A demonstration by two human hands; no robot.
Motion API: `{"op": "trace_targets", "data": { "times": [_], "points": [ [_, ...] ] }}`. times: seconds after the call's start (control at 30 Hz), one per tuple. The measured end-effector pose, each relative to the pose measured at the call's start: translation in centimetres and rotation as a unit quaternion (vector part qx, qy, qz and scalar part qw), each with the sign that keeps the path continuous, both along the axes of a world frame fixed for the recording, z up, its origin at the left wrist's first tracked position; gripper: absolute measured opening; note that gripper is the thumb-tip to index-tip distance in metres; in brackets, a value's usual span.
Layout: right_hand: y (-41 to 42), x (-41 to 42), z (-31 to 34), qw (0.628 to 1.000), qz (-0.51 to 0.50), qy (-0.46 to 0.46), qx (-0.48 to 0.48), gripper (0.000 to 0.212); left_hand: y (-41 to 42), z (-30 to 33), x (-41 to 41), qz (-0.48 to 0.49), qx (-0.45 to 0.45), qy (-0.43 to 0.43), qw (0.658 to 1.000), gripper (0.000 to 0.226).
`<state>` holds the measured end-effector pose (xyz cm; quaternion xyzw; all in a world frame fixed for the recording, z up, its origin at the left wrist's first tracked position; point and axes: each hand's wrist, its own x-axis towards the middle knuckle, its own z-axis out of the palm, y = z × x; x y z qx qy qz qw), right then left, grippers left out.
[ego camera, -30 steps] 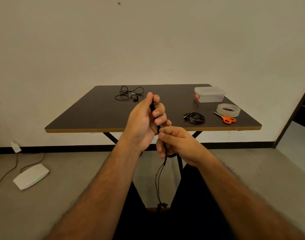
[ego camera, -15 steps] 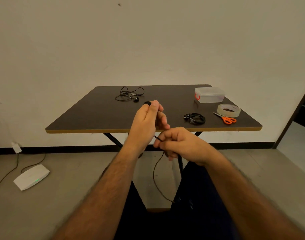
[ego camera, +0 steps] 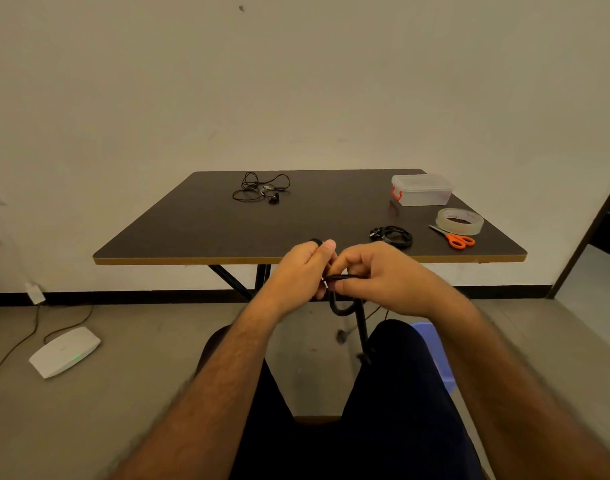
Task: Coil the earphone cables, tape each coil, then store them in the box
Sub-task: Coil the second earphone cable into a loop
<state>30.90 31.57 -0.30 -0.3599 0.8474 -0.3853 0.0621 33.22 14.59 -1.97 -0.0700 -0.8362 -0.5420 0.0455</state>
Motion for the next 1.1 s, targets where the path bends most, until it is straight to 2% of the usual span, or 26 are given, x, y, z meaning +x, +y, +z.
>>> {"op": "trace_targets", "data": {
  "times": [0.07, 0.17, 0.33, 0.43, 0.53, 0.57, 0.63, 0.73, 0.8, 0.93, 1.1],
  "points": [
    [0.5, -0.3, 0.5, 0.999, -0.021, 0.042, -0.011, 0.006, 0.1, 0.0, 0.2, -0.037, 0.035, -0.045, 0.998, 0.04],
    [0.8, -0.4, 1.5, 0.993, -0.005, 0.053, -0.101, 0.006, 0.2, 0.0, 0.6, -0.122, 0.119, -0.112, 0.979, 0.05],
    [0.4, -1.5, 1.1, 0.956, -0.019, 0.006, -0.293, 0.01, 1.0, 0.0, 1.1, -0.247, 0.327, -0.198, 0.89, 0.053],
    [-0.1, -1.7, -0.2, 0.936, -0.019, -0.039, -0.349, 0.001, 1.4, 0.0, 1.1, -0.294, 0.386, -0.217, 0.847, 0.05],
    [-0.6, -1.8, -1.6, 0.914, -0.027, -0.092, -0.395, 0.012, 1.7, 0.0, 1.2, -0.303, 0.421, -0.224, 0.825, 0.048],
    [-0.8, -1.8, -2.0, 0.909, -0.027, -0.104, -0.403, 0.016, 1.6, 0.1, 1.1, -0.3, 0.43, -0.221, 0.822, 0.047],
    [-1.1, -1.7, -2.5, 0.907, -0.036, -0.109, -0.406, 0.008, 1.5, 0.3, 1.1, -0.296, 0.436, -0.207, 0.824, 0.047],
    [-1.2, -1.7, -3.2, 0.91, -0.059, -0.093, -0.401, 0.022, 1.5, 0.7, 1.1, -0.264, 0.4, -0.195, 0.856, 0.047],
    [-1.1, -1.5, -2.7, 0.911, -0.072, -0.071, -0.401, 0.012, 1.6, 0.6, 1.2, -0.242, 0.378, -0.2, 0.871, 0.049],
    [-0.8, -1.8, -1.9, 0.917, -0.098, -0.03, -0.386, 0.009, 1.7, 0.4, 1.3, -0.227, 0.387, -0.213, 0.868, 0.051],
    [-0.3, -2.1, -1.7, 0.92, -0.111, -0.017, -0.375, 0.009, 1.6, 0.2, 1.3, -0.207, 0.393, -0.222, 0.868, 0.037]
  ]
}}
